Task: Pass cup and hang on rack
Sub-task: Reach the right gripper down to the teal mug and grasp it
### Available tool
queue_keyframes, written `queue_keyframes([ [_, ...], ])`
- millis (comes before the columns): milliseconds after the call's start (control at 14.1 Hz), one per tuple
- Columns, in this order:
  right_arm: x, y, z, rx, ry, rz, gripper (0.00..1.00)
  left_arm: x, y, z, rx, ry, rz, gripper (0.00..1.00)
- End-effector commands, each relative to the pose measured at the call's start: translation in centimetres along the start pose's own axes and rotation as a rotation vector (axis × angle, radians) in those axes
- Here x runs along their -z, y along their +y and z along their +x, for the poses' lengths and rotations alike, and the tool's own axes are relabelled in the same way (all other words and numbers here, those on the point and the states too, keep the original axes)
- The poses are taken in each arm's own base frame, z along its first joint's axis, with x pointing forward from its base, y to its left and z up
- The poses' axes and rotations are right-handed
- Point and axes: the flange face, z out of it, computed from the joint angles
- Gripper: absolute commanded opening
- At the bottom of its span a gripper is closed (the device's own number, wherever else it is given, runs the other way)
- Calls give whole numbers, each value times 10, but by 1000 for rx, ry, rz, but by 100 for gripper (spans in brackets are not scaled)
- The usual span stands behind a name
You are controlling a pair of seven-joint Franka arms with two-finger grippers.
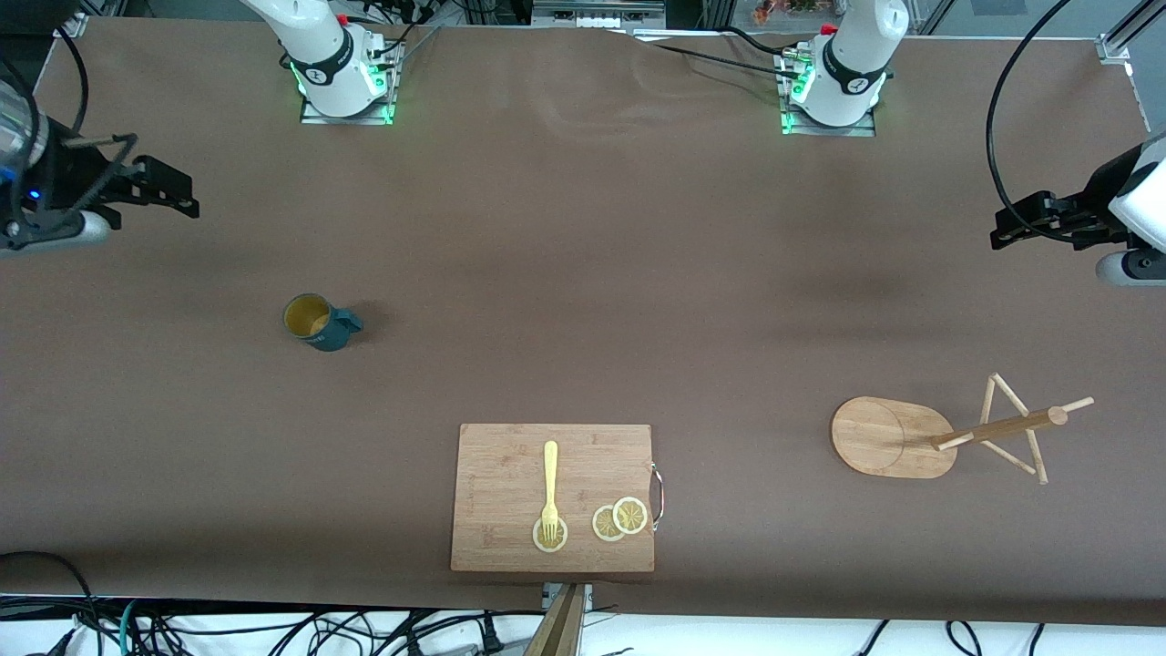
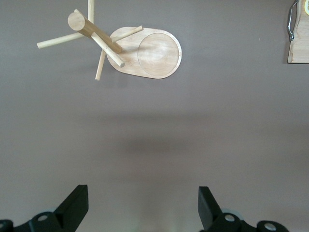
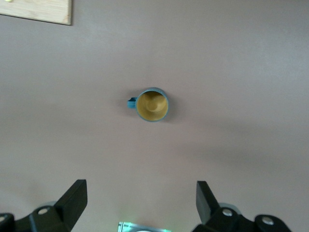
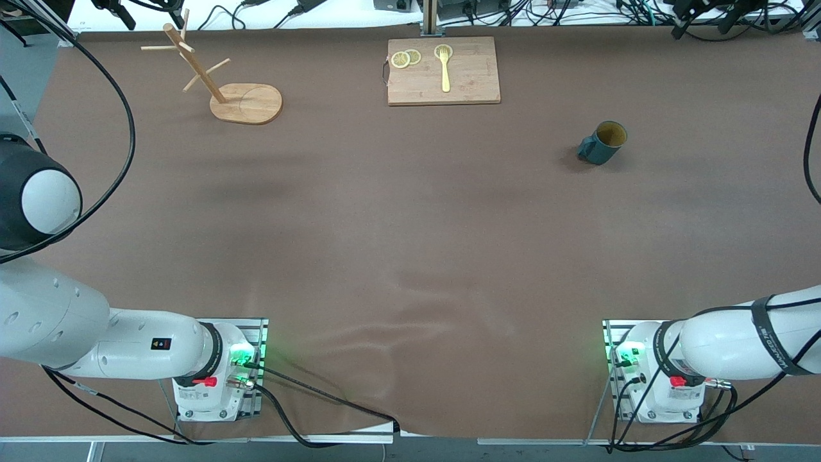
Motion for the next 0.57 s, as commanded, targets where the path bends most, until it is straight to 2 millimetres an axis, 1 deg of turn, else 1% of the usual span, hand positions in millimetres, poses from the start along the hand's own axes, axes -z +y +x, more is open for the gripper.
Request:
queue_keyframes([
  [0,-69,8,4,-1,13,-24,100,5,-1,5,0,6,-19,100],
  [142,-127,12,9,18,52,-31,100,5,-1,5,0,7,-19,100],
  [284,-180,16,12,19,90,-38,100,5,0,5,0,7,-19,100],
  [355,-199,21,19,12,97,-42,100,5,0,5,-1,7,-19,100],
  [497,-228,34,32,2,101,-48,99,5,-1,5,0,6,-19,100],
])
